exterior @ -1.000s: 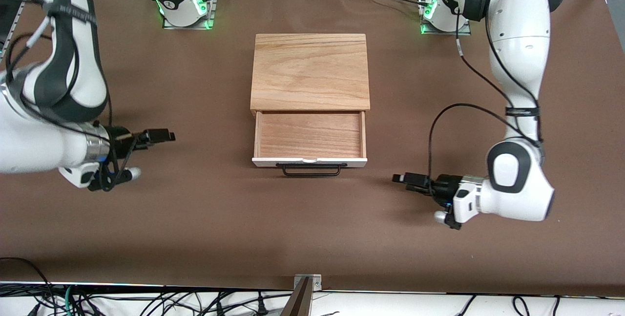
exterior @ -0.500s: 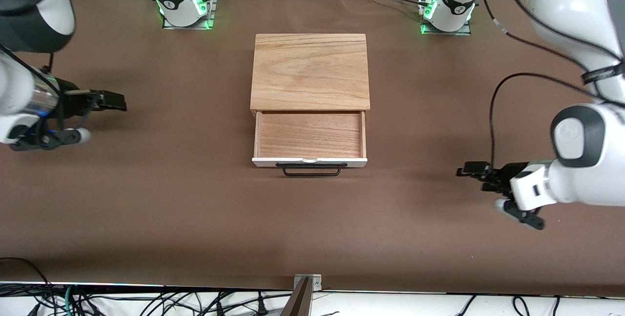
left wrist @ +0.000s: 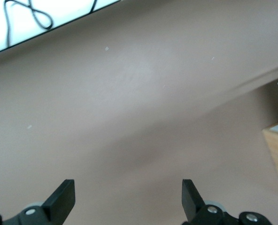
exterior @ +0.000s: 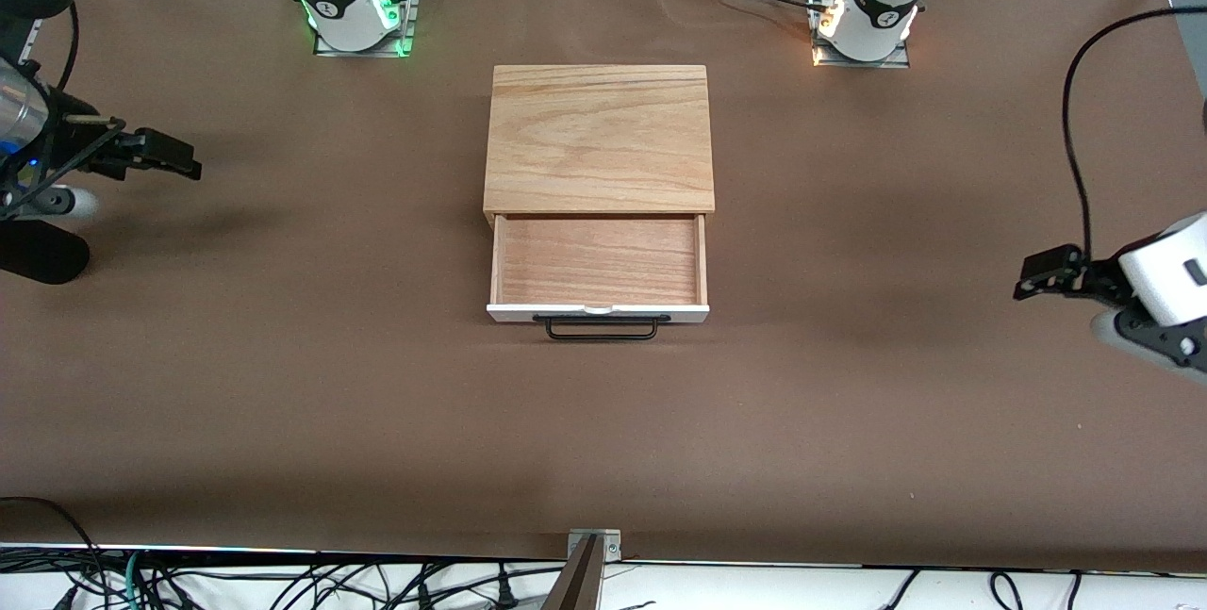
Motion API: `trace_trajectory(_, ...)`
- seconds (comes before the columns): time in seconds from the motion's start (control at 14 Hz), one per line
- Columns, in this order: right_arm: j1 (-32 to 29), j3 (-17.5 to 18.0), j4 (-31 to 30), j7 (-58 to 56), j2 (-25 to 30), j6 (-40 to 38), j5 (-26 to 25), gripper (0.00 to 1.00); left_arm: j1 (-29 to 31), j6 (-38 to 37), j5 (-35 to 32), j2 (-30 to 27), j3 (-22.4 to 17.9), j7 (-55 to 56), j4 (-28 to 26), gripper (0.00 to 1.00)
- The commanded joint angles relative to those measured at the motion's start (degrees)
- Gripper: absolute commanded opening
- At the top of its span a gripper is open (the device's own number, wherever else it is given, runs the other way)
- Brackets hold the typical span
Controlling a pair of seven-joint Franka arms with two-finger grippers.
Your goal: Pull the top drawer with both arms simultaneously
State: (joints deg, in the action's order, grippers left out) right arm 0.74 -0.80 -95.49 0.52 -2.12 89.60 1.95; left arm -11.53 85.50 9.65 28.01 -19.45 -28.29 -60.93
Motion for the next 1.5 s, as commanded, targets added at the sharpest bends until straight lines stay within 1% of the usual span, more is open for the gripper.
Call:
trace_trajectory(0.0, -1.4, 1.4, -3.1, 1.1, 2.1, 2.7, -0.5, 1.0, 1.2, -0.8, -6.1, -9.2, 4.2, 5.0, -10.4, 1.0)
trace_trajectory(0.14, -0.9, 1.2, -2.2, 1.6, 2.3, 2.0, -1.1, 1.0, 1.5, -4.2, -6.2, -12.2, 5.2, 13.0, -13.2, 1.0)
trace_trajectory(0.21, 0.7, 0.2, -2.1, 1.8, 2.5, 2.1, -1.2, 1.0, 1.9, -5.7, -6.2, -13.8, 6.3, 16.6, -14.7, 1.0)
trace_trajectory(0.29, 1.7, -1.3, -2.1, 1.9, 2.4, 2.4, -1.3, 1.0, 3.6, -6.1, -6.2, -15.7, 8.3, 19.5, -16.7, 1.0)
trace_trajectory(0.36, 1.7, -1.4, -2.2, 1.9, 2.3, 2.5, -1.2, 1.0, 5.5, -5.9, -6.2, -18.1, 10.7, 19.9, -19.1, 1.0)
trace_trajectory(0.5, 1.7, -1.5, -2.1, 1.8, 2.2, 2.6, -1.2, 1.0, 5.4, -5.6, -6.2, -20.2, 11.5, 20.5, -21.9, 1.0)
trace_trajectory(0.64, 1.7, -1.5, -2.0, 1.8, 2.1, 3.0, -1.2, 1.0, 5.4, -5.6, -5.9, -20.4, 12.0, 20.7, -22.7, 1.0)
trace_trajectory(0.79, 1.7, -1.5, -2.0, 1.8, 2.0, 3.3, -1.2, 1.0, 6.0, -4.8, -5.8, -21.4, 14.1, 21.3, -24.7, 1.0)
trace_trajectory(0.86, 1.7, -1.5, -2.0, 1.8, 2.0, 4.1, -1.2, 1.0, 6.0, -3.8, -6.0, -22.2, 14.4, 22.6, -26.1, 1.0)
trace_trajectory(0.93, 1.7, -1.5, -2.1, 1.6, 1.9, 4.6, -1.2, 1.0, 6.1, -3.5, -6.0, -22.5, 14.4, 23.0, -26.7, 1.0)
trace_trajectory(1.0, 1.5, -1.6, -2.0, 0.9, 1.3, 4.8, -0.7, 1.0, 6.0, -3.8, -6.1, -22.0, 14.4, 23.0, -26.2, 1.0)
trace_trajectory(1.43, 1.6, -1.5, -1.8, 0.9, 1.2, 4.8, -1.3, 1.0, 5.9, -3.8, -6.1, -21.6, 14.4, 22.4, -25.6, 1.0)
